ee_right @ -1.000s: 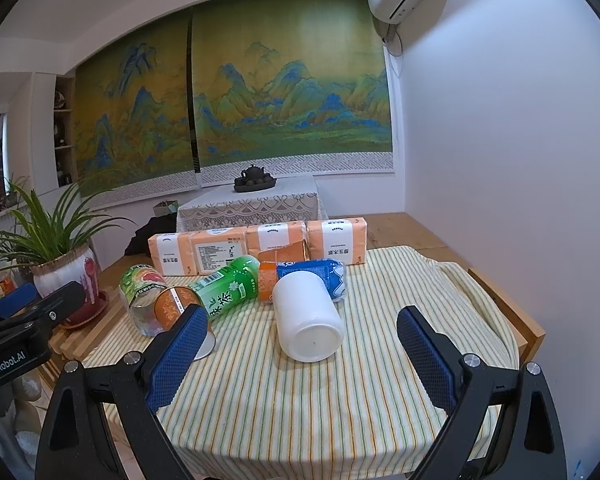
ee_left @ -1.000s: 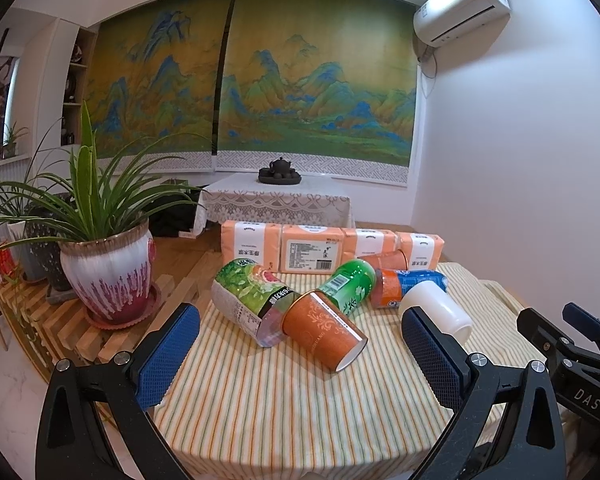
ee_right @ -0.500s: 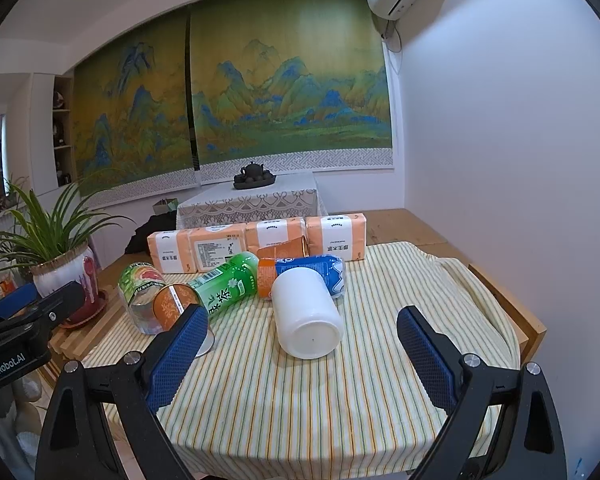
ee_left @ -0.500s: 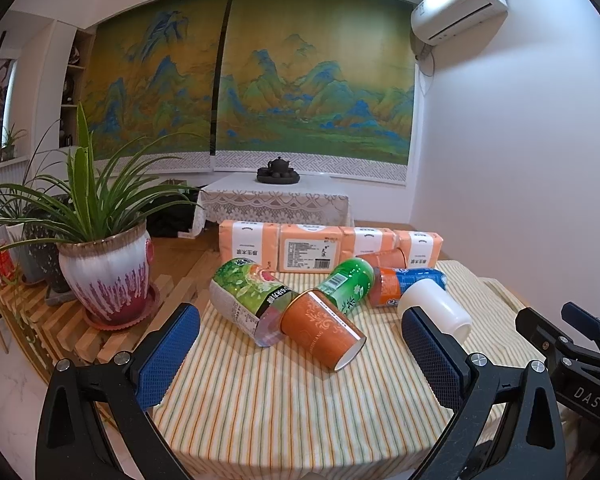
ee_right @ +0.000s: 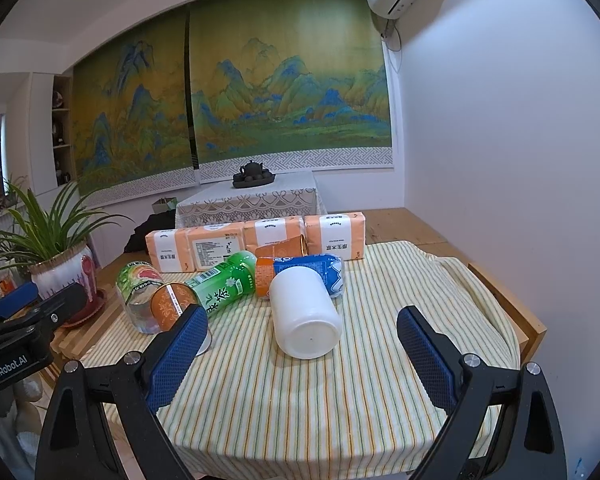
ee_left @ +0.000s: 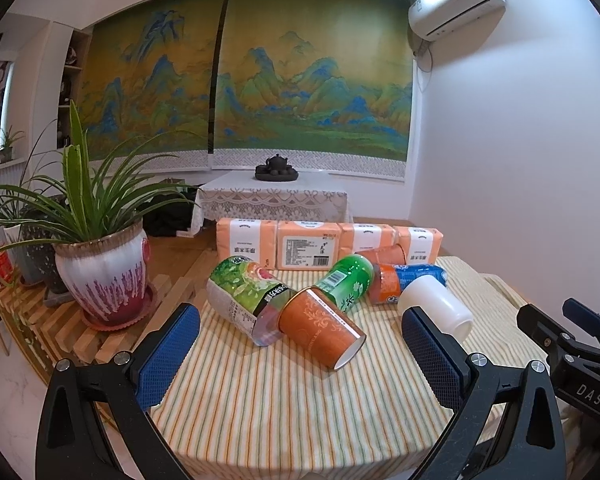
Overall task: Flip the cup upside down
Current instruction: 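Reach the left gripper down to the lying green cup and grasp it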
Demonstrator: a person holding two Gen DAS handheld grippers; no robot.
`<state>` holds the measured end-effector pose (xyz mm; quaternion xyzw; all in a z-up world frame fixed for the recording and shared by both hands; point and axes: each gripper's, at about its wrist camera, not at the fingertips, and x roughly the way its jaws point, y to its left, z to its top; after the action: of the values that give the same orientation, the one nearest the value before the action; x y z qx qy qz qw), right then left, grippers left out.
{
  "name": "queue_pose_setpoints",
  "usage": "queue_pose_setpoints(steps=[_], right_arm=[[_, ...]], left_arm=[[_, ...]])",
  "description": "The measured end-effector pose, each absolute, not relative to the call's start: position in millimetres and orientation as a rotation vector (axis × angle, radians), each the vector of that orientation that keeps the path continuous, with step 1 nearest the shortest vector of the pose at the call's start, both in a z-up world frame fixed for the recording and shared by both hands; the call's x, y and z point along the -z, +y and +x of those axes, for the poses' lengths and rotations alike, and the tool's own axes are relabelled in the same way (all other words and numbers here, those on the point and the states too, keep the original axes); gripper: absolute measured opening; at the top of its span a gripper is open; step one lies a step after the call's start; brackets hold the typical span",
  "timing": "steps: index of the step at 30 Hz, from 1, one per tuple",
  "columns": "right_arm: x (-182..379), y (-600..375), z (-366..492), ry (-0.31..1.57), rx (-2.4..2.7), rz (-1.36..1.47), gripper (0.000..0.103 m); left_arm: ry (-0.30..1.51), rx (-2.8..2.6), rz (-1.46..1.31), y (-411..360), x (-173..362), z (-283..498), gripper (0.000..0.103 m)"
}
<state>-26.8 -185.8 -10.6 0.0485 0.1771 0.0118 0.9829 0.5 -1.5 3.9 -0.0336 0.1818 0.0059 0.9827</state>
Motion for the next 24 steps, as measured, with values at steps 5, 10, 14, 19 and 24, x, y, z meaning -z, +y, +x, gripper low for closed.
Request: queue_pose_setpoints(steps=[5,10,14,19,24], right_arm=[[11.6,-186.3,-26.6,0.359,-0.023,0.098,0.094],[15.4,-189.7,-22.8,0.371,-0.021,0.098,0.094],[17.2,-194.1,-14.2,0.382,-0.018,0.109,0.094],[20.3,-199.0,-7.4,0.391,-0.013,0.117,0.094],[22.3,-204.7,-0.3,0.396,-0.009,0.123,0.094]], left_arm=[[0.379,-0.003,-0.059,-0.4,-2.1,5.7,0.102],[0.409,0.005,-0.026,2.2,-0.8,20.6,0.102],[0.452,0.031,0.002,7.6,-1.3,40.9,0.102],[0.513,0.076,0.075,3.6,-3.4,71.4,0.102],[0.575,0.119,0.093,-0.5,-2.9,106.3,0.102]])
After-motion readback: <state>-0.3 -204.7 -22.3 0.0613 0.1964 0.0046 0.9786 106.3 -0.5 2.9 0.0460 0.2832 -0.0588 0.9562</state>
